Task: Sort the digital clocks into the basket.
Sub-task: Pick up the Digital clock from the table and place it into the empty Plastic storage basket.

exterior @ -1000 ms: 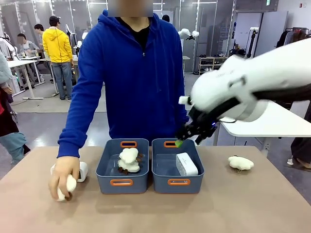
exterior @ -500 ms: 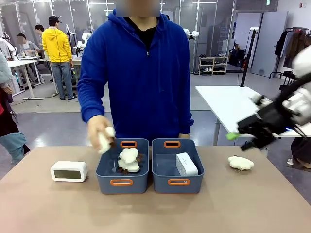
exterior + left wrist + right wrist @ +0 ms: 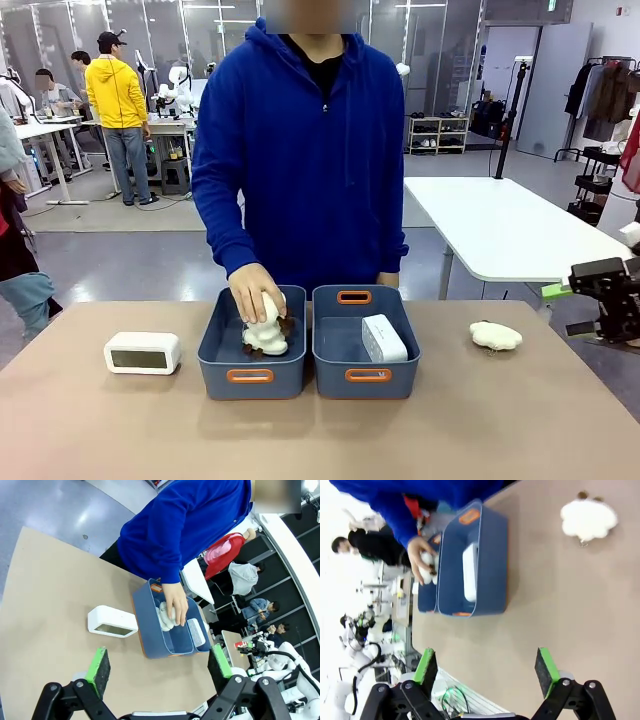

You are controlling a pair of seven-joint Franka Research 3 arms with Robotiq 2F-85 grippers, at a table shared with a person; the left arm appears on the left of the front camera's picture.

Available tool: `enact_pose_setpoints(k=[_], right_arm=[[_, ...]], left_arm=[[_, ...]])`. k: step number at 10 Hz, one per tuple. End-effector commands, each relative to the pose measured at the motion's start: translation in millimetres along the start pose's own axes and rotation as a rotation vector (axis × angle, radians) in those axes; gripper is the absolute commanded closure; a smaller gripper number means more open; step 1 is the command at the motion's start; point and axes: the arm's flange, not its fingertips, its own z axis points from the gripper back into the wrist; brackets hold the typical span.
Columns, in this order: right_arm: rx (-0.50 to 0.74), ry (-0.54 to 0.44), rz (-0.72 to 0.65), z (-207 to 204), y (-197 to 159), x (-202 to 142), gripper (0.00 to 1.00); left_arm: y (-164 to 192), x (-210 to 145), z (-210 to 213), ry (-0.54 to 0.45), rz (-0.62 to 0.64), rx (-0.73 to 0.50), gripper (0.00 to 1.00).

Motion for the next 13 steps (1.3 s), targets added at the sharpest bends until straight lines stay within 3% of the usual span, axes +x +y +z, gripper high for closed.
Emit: enact_pose_setpoints(k=[1,5,7,8,10,12,13], right_arm=[[-0.002,0.050,0.017,-7.8,1.5,1.5,0.00],[-0.002,0.050,0.017,-7.8,1.5,1.5,0.00],[-0.002,0.050,0.017,-7.8,1.5,1.5,0.00],[-0.002,0.050,0.017,-7.8,1.5,1.5,0.00],[-0.002,0.050,0.017,-7.8,1.5,1.5,0.00],[-0.002,0.050,0.017,-7.8,1.5,1.5,0.00],[-0.002,0.050,0.017,-7.8,1.5,1.5,0.00]], left_arm=[[0.3,2.1,-0.4,-0.012,0.001,-0.021,0.00],[0.0,0.0,0.0,0.000,0.000,0.000,0.00],[-59.6,13.5,-23.5,0.221,-0.196,0.236,0.00],[-76.5,14.7,-58.0,0.340,-0.374,0.529,0.00],[-98.0,17.7,-137.0,0.549,-0.752,0.658,0.00],[-103.4,18.3,-194.8,0.716,-1.021,0.632,0.00],[-103.5,16.1,-214.1,0.776,-1.090,0.612,0.00]])
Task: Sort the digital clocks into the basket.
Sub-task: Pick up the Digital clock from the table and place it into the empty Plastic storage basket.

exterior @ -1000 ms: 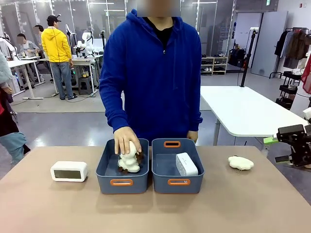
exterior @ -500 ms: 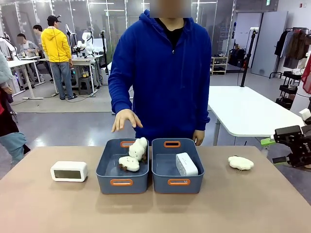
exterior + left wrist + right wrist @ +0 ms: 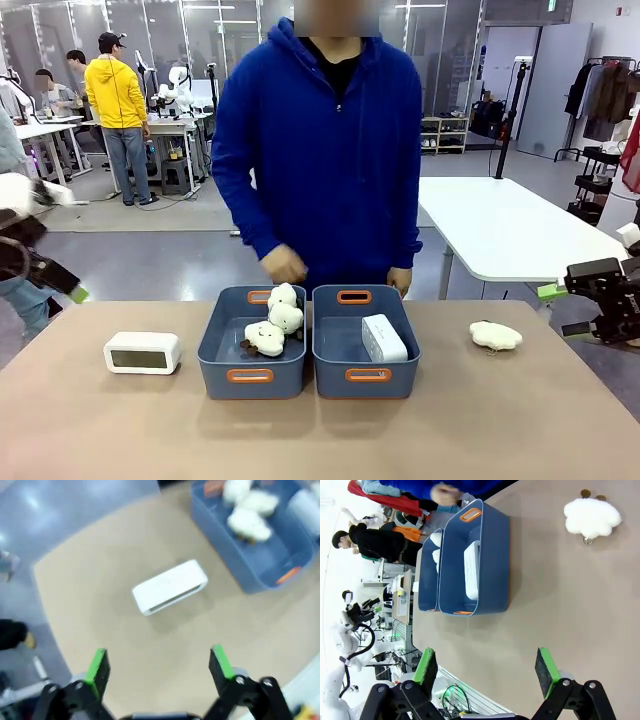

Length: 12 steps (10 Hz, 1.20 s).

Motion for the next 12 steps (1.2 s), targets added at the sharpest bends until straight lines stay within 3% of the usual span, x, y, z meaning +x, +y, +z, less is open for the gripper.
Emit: enact_pose_setpoints(k=[1,2,4,5,6,8,10,12], right_arm=[[-0.005,0.014,0.013,1.8,-1.0,2.8,0.00],[-0.005,0.014,0.013,1.8,-1.0,2.8,0.00],[-0.005,0.014,0.013,1.8,-1.0,2.8,0.00],[-0.005,0.014,0.013,1.8,-1.0,2.8,0.00],[-0.005,0.014,0.013,1.8,-1.0,2.8,0.00],[-0.005,0.014,0.013,1.8,-1.0,2.8,0.00],[-0.005,0.014,0.013,1.8,-1.0,2.8,0.00],[-0.005,0.014,0.013,1.8,-1.0,2.8,0.00]], left_arm=[[24.7,9.3,-2.1,0.063,-0.233,0.062,0.00],[0.0,0.0,0.0,0.000,0.000,0.000,0.00],[0.0,0.0,0.0,0.000,0.000,0.000,0.00],[7.2,6.3,-12.4,0.058,-0.088,0.013,0.00],[4.7,15.6,-24.0,0.052,-0.270,0.059,0.00],[-5.8,57.8,-77.4,0.045,-0.656,0.008,0.00],[-5.2,67.1,-92.7,0.055,-0.744,-0.076,0.00],[-8.4,84.4,-126.2,0.106,-0.940,-0.115,0.00]])
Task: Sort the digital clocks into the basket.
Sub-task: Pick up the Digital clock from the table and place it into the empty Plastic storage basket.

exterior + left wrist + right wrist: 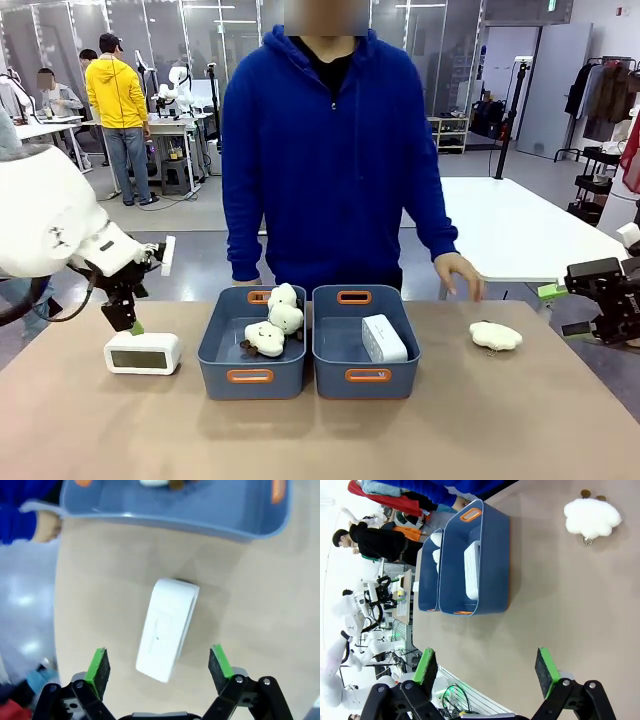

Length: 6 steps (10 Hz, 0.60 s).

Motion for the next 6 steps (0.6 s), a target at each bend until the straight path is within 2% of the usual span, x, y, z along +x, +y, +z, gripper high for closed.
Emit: enact_pose_setpoints(k=[1,3,5,6], right_arm=[[-0.006,0.014,0.013,1.5,-1.2,2.6,0.00],[-0.006,0.014,0.013,1.5,-1.2,2.6,0.00],[-0.006,0.014,0.013,1.5,-1.2,2.6,0.00],[-0.006,0.014,0.013,1.5,-1.2,2.6,0.00]], left_arm=[[27.1,-3.6,-12.3,0.035,-0.122,-0.011,0.00],[29.3,4.5,-41.0,0.093,-0.167,-0.073,0.00],[35.8,5.3,-61.2,0.074,-0.174,-0.179,0.00],[36.0,3.8,-67.5,0.085,-0.154,-0.189,0.00]])
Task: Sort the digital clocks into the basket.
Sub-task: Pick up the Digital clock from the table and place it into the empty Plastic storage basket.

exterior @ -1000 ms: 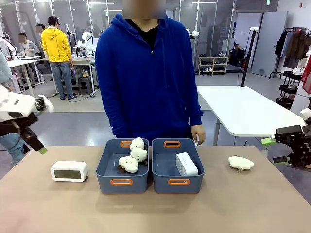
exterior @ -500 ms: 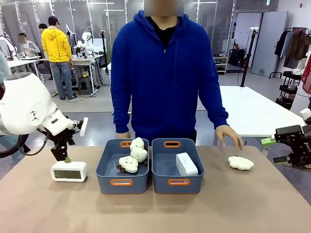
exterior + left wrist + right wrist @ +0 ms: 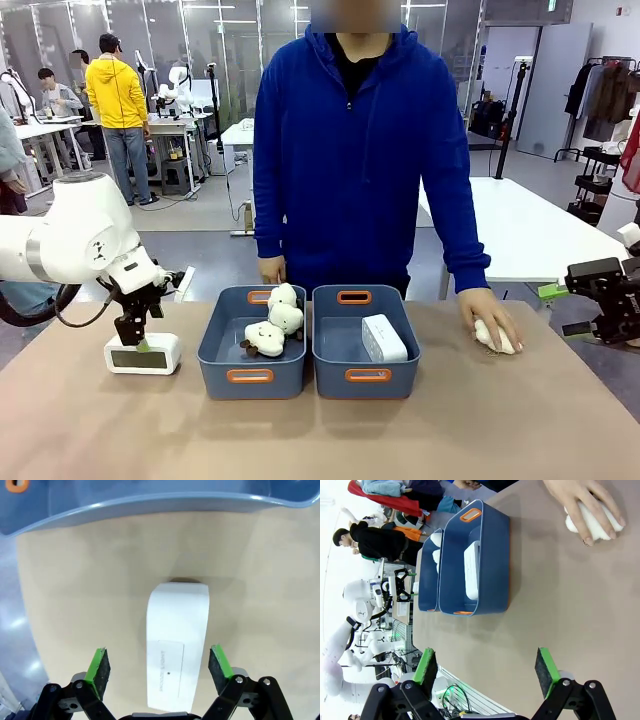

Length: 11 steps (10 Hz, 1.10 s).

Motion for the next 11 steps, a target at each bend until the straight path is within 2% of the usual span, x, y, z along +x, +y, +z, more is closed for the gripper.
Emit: enact_pose_setpoints(k=[1,4,5,6,7,9,10,11], right_arm=[[-0.005,0.014,0.014,1.1,-0.9,2.6,0.00],[-0.005,0.014,0.014,1.1,-0.9,2.6,0.00],[-0.005,0.014,0.014,1.1,-0.9,2.6,0.00],[-0.005,0.014,0.014,1.1,-0.9,2.6,0.00],[-0.005,0.014,0.014,1.1,-0.9,2.6,0.00],[-0.005,0.014,0.014,1.1,-0.9,2.6,0.00],[-0.005,0.014,0.014,1.1,-0.9,2.6,0.00],[-0.005,0.014,0.014,1.1,-0.9,2.6,0.00]], left_arm=[[10.8,-2.6,-5.1,0.004,0.012,-0.074,0.00],[15.2,-1.4,-41.7,0.082,0.061,-0.104,0.00],[12.9,-3.2,-43.8,0.085,0.070,-0.117,0.51],[10.7,-5.7,-39.8,0.085,0.083,-0.139,0.60],[10.6,-7.1,-35.2,0.087,0.099,-0.137,1.00],[3.2,-7.8,-24.7,0.058,0.132,-0.146,1.00],[1.9,-9.3,-17.3,0.061,0.220,-0.181,0.85],[1.7,-13.9,-7.3,0.073,0.327,-0.210,0.47]])
